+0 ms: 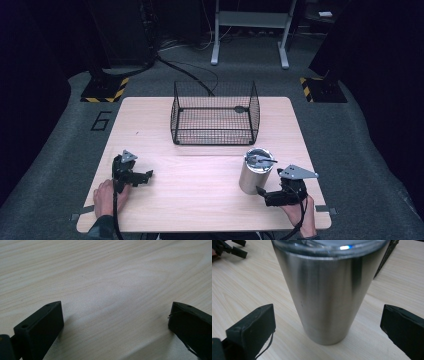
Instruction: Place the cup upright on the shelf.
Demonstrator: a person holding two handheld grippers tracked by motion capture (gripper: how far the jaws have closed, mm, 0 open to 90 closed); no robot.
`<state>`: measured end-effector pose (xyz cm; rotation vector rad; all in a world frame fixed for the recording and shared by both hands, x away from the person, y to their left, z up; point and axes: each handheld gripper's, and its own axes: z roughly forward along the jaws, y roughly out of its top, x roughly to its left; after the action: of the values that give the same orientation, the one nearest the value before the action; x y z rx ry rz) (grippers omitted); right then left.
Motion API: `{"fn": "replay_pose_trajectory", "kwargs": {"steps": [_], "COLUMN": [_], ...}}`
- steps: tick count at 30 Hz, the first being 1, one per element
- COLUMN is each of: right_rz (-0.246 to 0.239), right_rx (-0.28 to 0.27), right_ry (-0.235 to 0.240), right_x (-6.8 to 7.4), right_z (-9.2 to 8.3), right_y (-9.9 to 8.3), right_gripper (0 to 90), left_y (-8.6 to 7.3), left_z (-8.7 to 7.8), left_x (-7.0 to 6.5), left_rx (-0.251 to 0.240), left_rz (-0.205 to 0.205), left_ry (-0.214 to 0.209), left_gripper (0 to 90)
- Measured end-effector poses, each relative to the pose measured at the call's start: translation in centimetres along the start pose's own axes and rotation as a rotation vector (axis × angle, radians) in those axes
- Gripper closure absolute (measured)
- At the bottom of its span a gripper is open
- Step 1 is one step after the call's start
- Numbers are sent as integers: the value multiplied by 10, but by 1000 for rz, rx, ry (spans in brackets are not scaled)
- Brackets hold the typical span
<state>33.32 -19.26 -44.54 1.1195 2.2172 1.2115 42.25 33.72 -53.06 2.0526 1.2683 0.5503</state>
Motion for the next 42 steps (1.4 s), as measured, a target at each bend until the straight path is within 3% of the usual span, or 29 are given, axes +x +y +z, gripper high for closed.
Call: {"fn": "replay_pose_trajectory", "kwargs": {"steps": [10, 18, 29, 42], "right_rz": [9, 18, 32, 12], "right_rx": [-53, -85, -115, -145], "right_ry": [-21, 0, 6, -27], "right_x": [1, -1, 0, 3], "right_z": [10, 20, 28, 29], "right_y": [16, 28, 30, 30], "right_gripper": [0, 0, 0, 18], "left_y": [0, 0, 0, 0], "left_z": [0, 0, 1, 0], "left_x": [0, 0, 0, 0], "left_rx": [-1, -4, -11, -1], "left_rz": [0, 0, -2, 0], "left_ry": [1, 2, 4, 0], "left_gripper": [0, 0, 0, 0]}}
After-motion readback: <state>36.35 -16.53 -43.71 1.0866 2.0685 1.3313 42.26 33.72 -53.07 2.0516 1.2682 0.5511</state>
